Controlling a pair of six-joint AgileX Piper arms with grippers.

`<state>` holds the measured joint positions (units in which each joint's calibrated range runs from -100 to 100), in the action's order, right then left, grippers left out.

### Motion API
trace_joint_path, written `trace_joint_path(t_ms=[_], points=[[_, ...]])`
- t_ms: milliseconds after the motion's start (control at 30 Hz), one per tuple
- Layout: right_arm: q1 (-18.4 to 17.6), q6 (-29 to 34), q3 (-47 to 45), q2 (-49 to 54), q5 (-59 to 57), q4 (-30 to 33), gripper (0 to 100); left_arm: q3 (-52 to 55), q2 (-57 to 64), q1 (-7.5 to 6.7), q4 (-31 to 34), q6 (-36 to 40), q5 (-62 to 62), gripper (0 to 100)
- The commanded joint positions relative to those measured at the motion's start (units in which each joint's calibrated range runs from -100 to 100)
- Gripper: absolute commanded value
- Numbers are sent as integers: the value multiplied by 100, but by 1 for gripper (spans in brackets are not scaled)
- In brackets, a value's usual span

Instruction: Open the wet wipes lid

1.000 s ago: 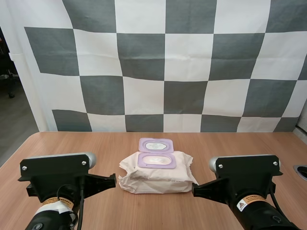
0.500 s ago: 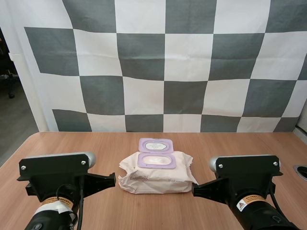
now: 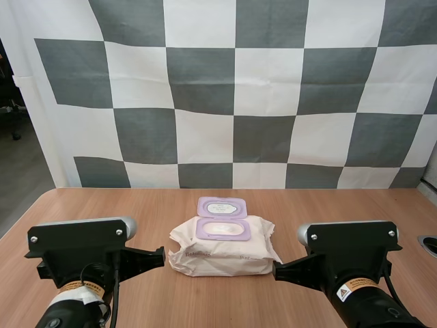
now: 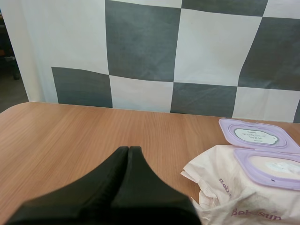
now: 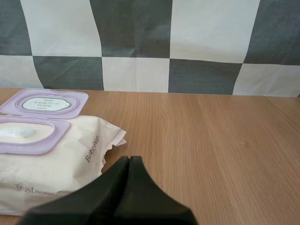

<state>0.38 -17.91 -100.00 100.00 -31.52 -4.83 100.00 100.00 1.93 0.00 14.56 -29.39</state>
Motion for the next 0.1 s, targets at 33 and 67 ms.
trace_joint_path(t_ms=[33, 67], points=[[-4, 2, 0, 0, -3, 5, 0, 0, 0, -5, 0, -3, -2, 0], [-4, 2, 0, 0, -3, 5, 0, 0, 0, -5, 0, -3, -2, 0]])
